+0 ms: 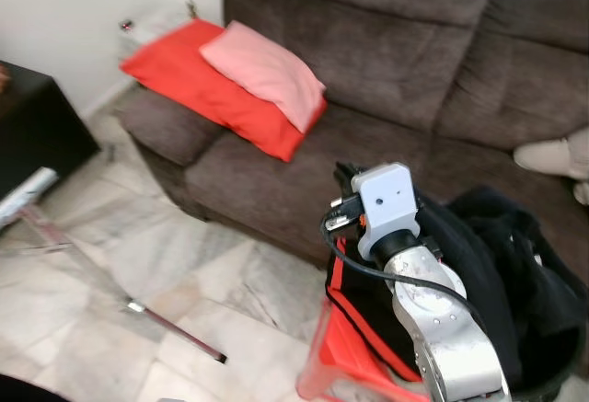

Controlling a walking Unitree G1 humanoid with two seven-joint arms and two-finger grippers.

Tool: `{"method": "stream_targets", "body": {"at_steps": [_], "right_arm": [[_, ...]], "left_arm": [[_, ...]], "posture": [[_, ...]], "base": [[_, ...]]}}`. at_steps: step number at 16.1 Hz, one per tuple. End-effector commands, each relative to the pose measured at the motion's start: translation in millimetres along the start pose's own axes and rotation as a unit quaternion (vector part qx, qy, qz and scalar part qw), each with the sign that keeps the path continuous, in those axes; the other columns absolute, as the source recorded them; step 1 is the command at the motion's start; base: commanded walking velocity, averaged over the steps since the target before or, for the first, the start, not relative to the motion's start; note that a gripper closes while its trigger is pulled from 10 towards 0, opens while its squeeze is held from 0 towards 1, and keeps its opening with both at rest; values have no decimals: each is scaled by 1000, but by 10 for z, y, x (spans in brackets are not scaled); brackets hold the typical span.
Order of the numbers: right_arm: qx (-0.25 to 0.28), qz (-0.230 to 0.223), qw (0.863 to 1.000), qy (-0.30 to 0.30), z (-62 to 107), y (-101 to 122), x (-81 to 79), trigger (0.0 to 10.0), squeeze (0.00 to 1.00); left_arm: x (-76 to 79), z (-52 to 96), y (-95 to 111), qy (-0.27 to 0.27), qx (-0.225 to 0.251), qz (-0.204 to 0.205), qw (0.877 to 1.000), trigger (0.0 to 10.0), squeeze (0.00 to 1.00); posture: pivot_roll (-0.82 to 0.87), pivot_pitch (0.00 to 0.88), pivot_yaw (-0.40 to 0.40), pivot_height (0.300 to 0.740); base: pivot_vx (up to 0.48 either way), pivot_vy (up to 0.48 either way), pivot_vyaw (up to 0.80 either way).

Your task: Hang hanger

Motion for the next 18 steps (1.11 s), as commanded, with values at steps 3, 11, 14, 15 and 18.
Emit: {"method": "stream_targets", "body": {"at_steps": [3,11,14,15,18], "right_arm": [[-1,-20,1000,-23,59,-55,149,10000,0],[17,-21,999,-46,48,40,407,10000,0],[47,-16,994,-99,110,134,650,10000,0],[56,-17,992,-109,130,167,691,10000,0],[72,-27,992,-99,93,213,603,10000,0]], "left_arm": [[69,15,-130,0,-26,12,1000,10000,0],[82,-72,146,35,-8,90,995,10000,0],[93,-72,123,62,-17,139,988,10000,0],[101,-68,95,67,-23,149,986,10000,0],[94,-52,12,73,-40,146,986,10000,0]], "posture": [[-125,130,2,740],[-157,19,-54,740],[-133,0,-69,740],[-118,0,-71,740],[-119,0,-46,740]], "base": [[0,0,619],[0,0,149],[0,0,0],[0,0,0],[0,0,0]]}}
Point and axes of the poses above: a point about 5 cm out from each wrist's last joint towards the gripper, its own z axis pointing back from the gripper into the wrist, its own y axis along the axis of the wrist's last joint, x = y × z, the point moved 6 cm from there along -z, pointing out of the wrist towards the gripper, and after that the axes turned 14 degrees about -z, right-handed, at the moved point
